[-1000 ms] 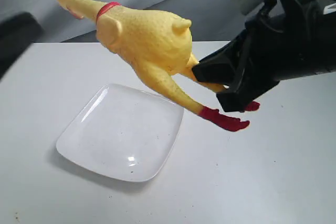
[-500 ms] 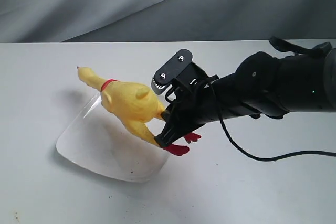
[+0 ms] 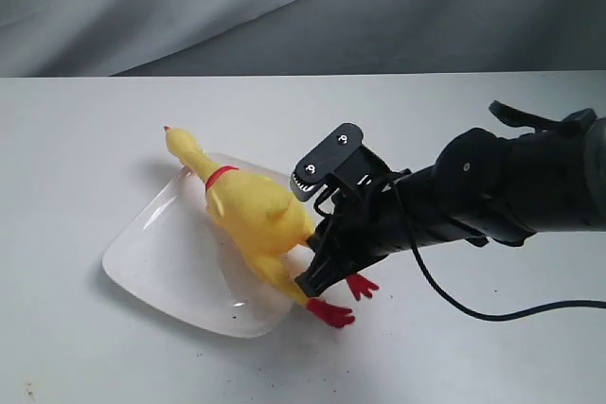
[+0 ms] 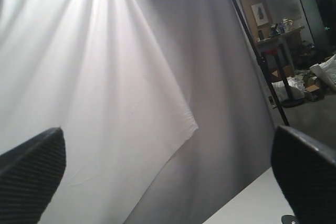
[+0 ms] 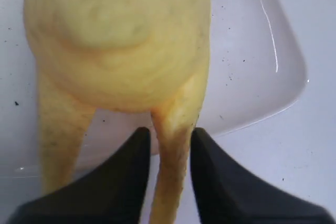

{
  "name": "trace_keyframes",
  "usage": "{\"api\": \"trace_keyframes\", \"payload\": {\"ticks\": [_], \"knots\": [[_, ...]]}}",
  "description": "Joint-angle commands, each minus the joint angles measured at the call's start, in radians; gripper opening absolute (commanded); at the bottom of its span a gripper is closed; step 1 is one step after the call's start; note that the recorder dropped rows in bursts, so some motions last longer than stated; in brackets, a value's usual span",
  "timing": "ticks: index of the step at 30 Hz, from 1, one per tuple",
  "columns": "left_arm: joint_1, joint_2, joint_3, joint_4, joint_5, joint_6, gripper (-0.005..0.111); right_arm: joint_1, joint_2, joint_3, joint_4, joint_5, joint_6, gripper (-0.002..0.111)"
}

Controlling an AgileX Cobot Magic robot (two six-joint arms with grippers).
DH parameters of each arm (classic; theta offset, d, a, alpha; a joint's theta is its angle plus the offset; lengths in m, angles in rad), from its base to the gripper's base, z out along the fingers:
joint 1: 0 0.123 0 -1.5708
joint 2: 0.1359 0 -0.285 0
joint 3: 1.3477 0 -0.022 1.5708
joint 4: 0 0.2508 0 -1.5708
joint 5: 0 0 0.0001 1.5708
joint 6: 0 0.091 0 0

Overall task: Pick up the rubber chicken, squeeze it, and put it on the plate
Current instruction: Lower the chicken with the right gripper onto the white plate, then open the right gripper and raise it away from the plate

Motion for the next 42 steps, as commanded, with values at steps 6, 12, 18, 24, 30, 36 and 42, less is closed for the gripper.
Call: {"api": "trace_keyframes", "payload": {"ticks": [6,12,18,24,30,36,42], "knots": [[-0.004,-0.006,-0.004,-0.008,0.121,-0.011,0.085,0.003,-0.061,0.004,-0.019,0.017,0.007,0.054],[-0.004,-0.006,-0.004,-0.008,0.190,-0.011,0.017,0.003,-0.297,0.004,-0.022,0.017,0.017,-0.001],[-0.004,-0.006,-0.004,-0.005,0.190,-0.011,0.001,0.003,-0.566,0.004,-0.018,-0.009,0.017,0.000],[-0.004,-0.006,-0.004,-0.005,0.190,-0.006,0.001,0.003,-0.754,0.004,-0.018,-0.013,0.017,0.000],[-0.004,-0.006,-0.004,-0.005,0.190,-0.006,0.001,0.003,-0.868,0.004,-0.018,-0.013,0.017,0.000],[-0.004,-0.006,-0.004,-0.005,0.190,-0.006,0.001,0.003,-0.928,0.004,-0.010,-0.013,0.017,0.000],[-0.004,-0.006,-0.004,-0.005,0.190,-0.006,0.001,0.001,-0.937,0.004,-0.001,-0.058,0.017,0.000]]}}
